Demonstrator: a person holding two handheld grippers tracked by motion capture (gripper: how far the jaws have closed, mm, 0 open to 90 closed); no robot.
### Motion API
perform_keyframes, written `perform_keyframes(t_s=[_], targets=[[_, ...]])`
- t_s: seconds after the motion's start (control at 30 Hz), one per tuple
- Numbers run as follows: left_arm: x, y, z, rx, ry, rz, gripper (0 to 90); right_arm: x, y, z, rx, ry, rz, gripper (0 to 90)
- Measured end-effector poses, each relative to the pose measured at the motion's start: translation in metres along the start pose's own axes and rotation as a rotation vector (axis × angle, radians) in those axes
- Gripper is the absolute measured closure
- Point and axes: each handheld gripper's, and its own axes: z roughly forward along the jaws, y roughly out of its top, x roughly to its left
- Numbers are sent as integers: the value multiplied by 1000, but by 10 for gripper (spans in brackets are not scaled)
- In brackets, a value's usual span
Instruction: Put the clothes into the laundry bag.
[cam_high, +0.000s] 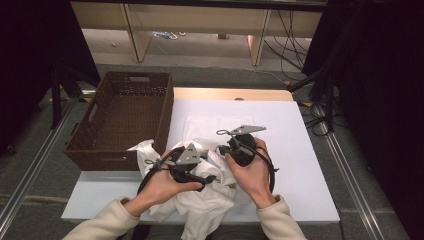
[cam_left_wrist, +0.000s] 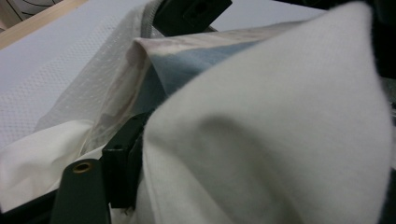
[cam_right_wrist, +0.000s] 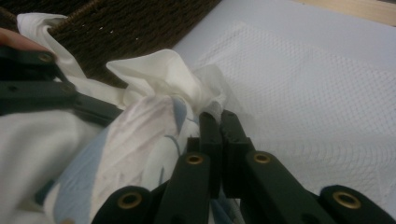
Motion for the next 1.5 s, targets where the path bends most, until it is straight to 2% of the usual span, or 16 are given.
perform_keyframes(t_s=[0.07,0.3,0.4,0.43,0.47,0.6,0.73,0.77,0.8,0.9,1.07,1.1,1.13,1.2,1.37,1.5], targets=[[1,0,-9,-7,-5,1,274,-2,0,1,-8,-2,-30,900],[0,4,-17,-36,-42,46,288,1,0,2,12,-5,-3,900],[2,8,-4,-48,-42,69,406,3,0,3,2,1,-30,900],[2,9,1,-47,-37,80,468,6,0,1,14,7,-5,900],[2,10,5,-50,-36,91,520,6,0,2,1,3,-43,900],[1,14,21,-27,-22,100,693,7,0,1,-6,-3,-20,900],[-2,15,31,-5,-57,92,762,5,0,-2,-29,17,-4,900],[-4,15,32,-4,-61,101,767,3,0,-2,-39,26,-29,900],[-6,15,33,0,-72,109,771,5,1,-2,-47,19,2,900],[-11,15,36,-2,-94,120,775,6,1,-3,-36,48,11,900],[-5,13,39,2,-67,98,779,7,2,-4,-43,59,-19,900],[-4,13,41,8,-53,101,781,10,2,-4,-39,73,4,900],[-3,12,43,15,-32,104,783,9,2,-3,-47,79,-29,900],[3,13,47,37,28,122,787,13,3,-6,-33,103,-17,900],[17,9,56,21,87,9,788,14,2,-10,1,93,-12,900],[18,9,58,33,73,0,757,13,1,-7,20,95,-35,900]])
